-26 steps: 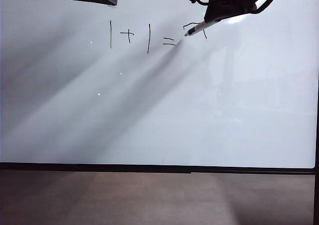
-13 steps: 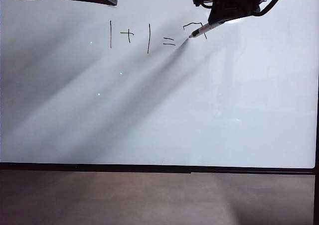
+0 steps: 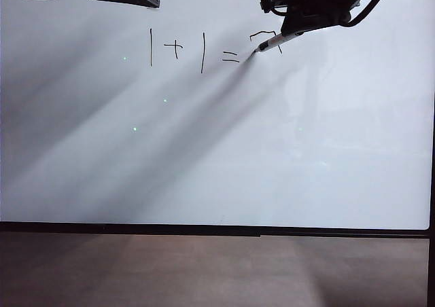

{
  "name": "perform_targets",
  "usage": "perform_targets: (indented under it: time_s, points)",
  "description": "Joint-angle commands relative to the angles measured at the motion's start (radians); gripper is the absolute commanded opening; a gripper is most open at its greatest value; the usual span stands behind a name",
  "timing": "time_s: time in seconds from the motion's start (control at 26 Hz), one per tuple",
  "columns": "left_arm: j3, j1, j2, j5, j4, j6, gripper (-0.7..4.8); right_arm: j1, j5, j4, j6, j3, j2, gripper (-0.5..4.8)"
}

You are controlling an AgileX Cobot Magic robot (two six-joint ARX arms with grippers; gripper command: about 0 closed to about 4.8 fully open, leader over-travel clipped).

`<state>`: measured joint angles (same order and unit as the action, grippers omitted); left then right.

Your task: Reach to the right to find the marker pen, pick it up, and write the answer to the math problem on the whiteboard.

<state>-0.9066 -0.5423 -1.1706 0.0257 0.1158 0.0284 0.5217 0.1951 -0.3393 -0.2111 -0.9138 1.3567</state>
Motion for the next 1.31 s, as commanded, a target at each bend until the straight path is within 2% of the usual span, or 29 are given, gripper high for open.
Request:
perform_targets:
  time_s: [0.04,0.73,1.31]
  points:
    - [-0.001,0.001,0.005,0.005,0.012,0.0,-0.06,-0.009,0.016,-0.015,-0.003,-0.002,-0.003,-0.07]
    - [-0.001,0.001,0.005,0.02,0.01,-0.002,-0.06,-0.017,0.101,0.071,-0.01,-0.002,-0.047,-0.07]
    - [-0.001,0.001,0.005,0.021,-0.01,-0.002,-0.05,-0.018,0.154,0.074,-0.011,-0.002,-0.05,-0.07]
